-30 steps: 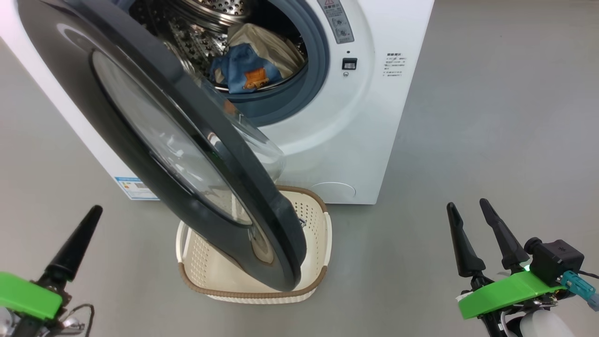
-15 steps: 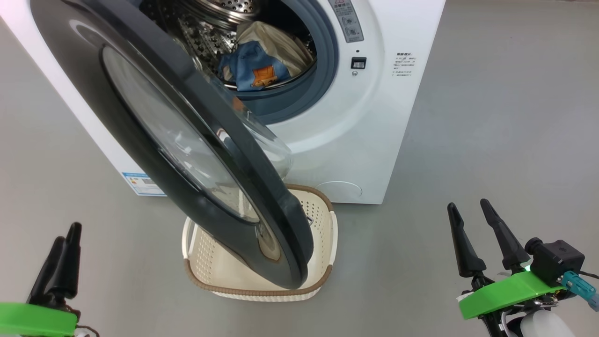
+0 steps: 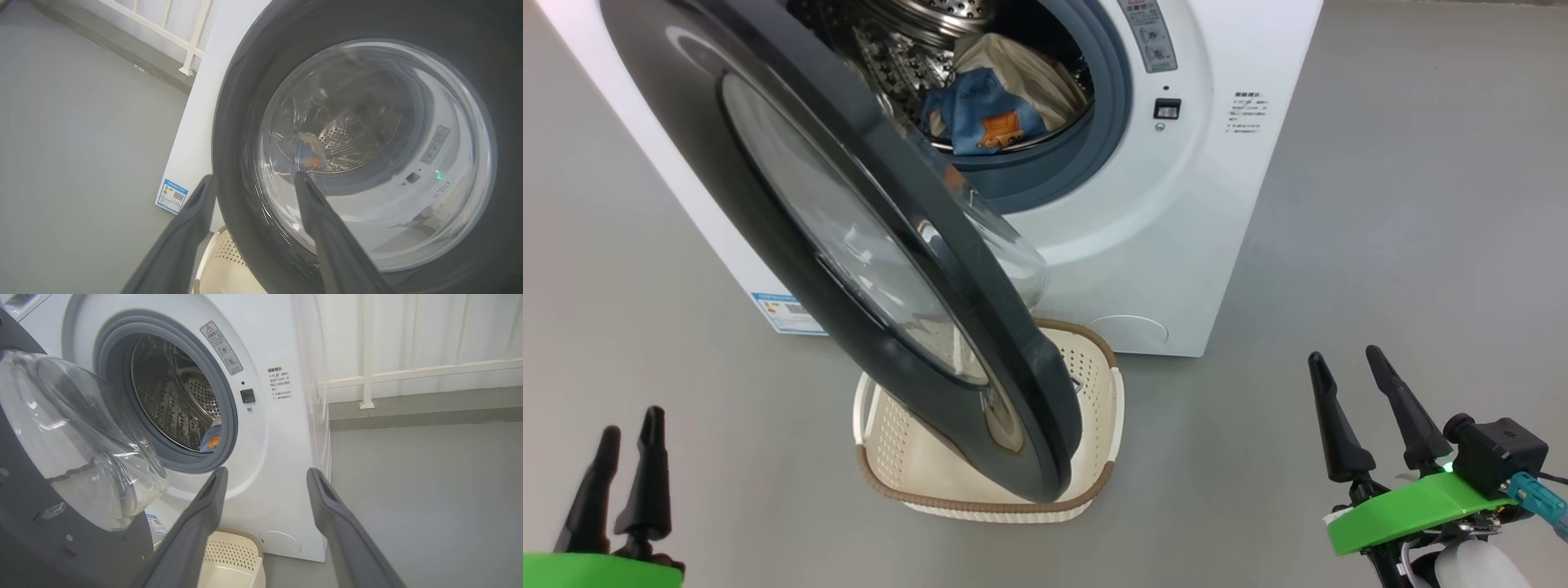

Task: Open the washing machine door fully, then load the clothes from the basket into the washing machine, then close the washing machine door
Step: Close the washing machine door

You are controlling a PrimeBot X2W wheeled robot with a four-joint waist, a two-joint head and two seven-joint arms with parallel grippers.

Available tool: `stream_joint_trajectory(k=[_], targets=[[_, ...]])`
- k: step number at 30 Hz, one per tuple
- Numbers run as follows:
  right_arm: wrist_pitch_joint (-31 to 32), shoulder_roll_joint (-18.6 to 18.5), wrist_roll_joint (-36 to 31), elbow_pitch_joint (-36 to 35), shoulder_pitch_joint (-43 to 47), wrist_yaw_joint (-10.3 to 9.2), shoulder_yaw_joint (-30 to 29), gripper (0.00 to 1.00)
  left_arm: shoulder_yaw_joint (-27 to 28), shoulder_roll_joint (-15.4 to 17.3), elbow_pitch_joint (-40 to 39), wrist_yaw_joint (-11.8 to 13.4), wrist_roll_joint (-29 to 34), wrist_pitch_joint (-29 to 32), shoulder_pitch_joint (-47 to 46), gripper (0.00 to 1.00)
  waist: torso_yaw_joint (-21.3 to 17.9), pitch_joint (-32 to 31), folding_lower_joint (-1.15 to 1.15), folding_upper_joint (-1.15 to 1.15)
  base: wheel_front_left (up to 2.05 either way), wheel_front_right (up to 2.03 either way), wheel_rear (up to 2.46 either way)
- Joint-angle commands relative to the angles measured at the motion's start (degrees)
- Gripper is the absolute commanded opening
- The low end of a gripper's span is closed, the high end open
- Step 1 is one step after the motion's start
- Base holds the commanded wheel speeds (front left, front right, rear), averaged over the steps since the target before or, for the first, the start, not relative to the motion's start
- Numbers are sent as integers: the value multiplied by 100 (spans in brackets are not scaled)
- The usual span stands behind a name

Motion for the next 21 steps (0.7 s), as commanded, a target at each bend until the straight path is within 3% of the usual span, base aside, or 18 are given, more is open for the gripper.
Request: stream_joint_trajectory(k=[1,14,21], targets=[[-46,-66,-70,-129,-65,25,78,100,341,102,-115,-20,273,-56,-205,100,26,2,0,0,0,0,0],[-46,-96,-63,-125,-76,25,80,100,1061,-630,-109,-20,2856,-58,87,100,130,-30,0,0,0,0,0],[-46,-115,-57,-120,-87,25,98,100,1302,-1001,-59,-20,3663,-58,272,100,138,-33,0,0,0,0,0]])
